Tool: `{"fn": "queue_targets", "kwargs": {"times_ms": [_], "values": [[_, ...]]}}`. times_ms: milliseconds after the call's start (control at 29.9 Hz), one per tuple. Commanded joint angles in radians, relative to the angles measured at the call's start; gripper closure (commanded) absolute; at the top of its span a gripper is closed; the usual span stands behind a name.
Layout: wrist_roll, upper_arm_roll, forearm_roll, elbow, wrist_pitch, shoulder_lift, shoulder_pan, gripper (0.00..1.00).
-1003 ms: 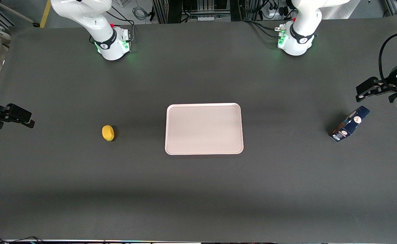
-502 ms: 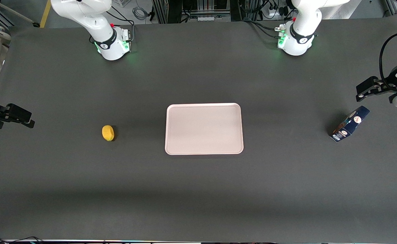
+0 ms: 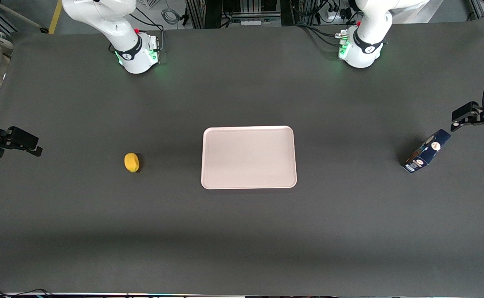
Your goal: Place cookie box on tray
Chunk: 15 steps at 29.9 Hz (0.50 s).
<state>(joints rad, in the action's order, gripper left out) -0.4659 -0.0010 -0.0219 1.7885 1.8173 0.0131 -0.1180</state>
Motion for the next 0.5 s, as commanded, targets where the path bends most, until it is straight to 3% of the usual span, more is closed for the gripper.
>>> {"fn": "queue_targets", "kwargs": {"times_ms": [0,134,468], "values": [[-0.068,0.006,-0.016,0.126,0.100,0.021,-0.014,0.00],[-0.098,0.006,-0.064,0.193,0.149,0.021,-0.020,0.00],[-0.244,0.050,-0.064,0.388,0.378,0.024,-0.054,0.00]]}}
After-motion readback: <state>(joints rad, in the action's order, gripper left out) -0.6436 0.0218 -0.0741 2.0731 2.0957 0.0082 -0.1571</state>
